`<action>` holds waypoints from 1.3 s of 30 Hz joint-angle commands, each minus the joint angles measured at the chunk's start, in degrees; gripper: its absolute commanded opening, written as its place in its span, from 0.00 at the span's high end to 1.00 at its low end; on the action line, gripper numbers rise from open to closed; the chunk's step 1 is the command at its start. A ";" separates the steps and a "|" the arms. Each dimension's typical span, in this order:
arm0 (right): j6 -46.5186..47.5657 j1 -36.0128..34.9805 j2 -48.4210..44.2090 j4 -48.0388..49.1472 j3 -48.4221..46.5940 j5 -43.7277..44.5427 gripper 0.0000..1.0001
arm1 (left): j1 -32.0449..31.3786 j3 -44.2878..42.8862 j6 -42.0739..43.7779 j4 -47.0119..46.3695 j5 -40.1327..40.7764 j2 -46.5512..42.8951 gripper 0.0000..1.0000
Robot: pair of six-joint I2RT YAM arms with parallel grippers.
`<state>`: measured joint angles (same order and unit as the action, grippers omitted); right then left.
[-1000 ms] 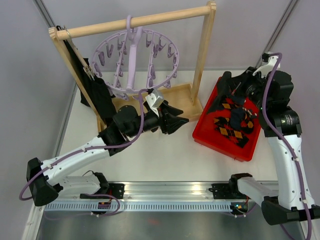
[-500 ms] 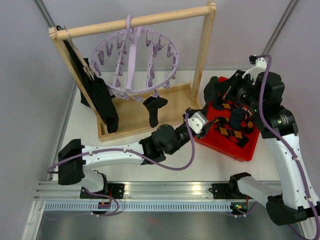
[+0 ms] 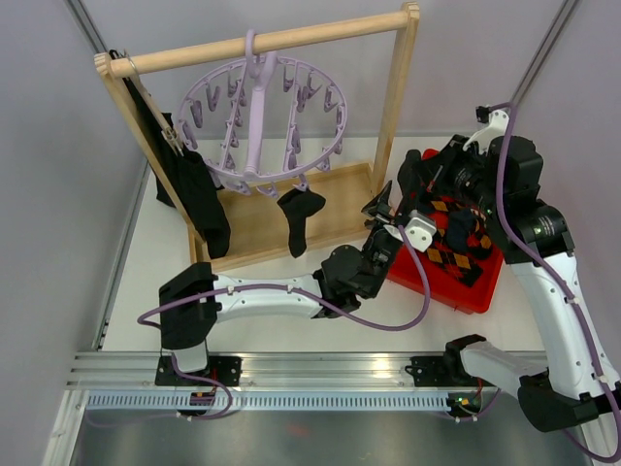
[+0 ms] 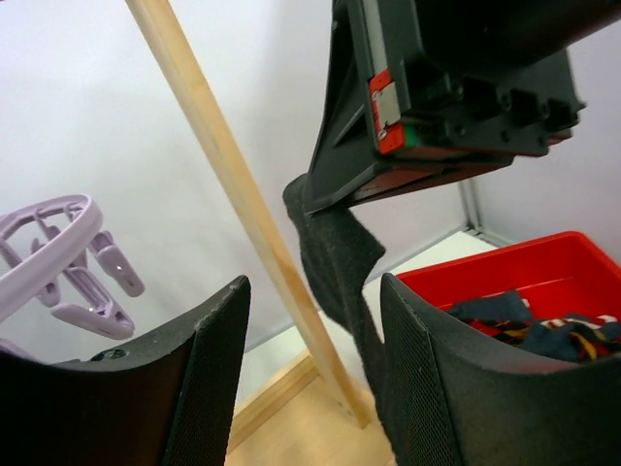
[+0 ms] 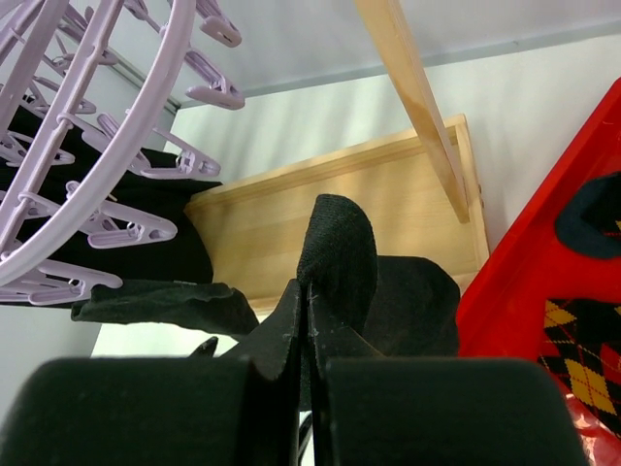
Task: Clip the socks to the hanger
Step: Pick up the sock from the bin.
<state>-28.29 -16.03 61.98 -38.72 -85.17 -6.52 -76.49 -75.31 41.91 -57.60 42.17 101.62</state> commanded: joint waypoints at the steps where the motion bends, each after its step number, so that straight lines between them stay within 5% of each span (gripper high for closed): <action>1: -0.53 -0.32 -0.19 -0.65 -2.72 1.25 1.00 | -0.24 -2.39 4.68 -3.31 3.09 -0.02 0.38; 26: -0.18 -0.49 -0.71 -2.32 -2.90 0.64 1.00 | 3.89 -2.83 -10.18 7.51 -4.47 -0.90 0.37; 28: -0.27 -0.58 -0.72 -2.24 -2.81 0.72 1.00 | 3.89 -2.83 -10.44 7.59 -4.99 -0.73 0.42; 35: -0.18 -0.58 -0.63 -1.97 -2.73 0.37 0.94 | 4.07 -1.60 -12.46 8.82 -6.05 -2.22 0.89; 39: 0.60 -0.58 -0.98 -1.19 -2.11 0.37 0.65 | 4.50 0.16 -15.27 12.50 -7.36 -5.38 0.98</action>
<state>-28.36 -16.29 61.95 -41.15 -86.63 -6.20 -72.47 -75.53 30.94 -46.44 36.88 100.99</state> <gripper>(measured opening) 0.280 0.035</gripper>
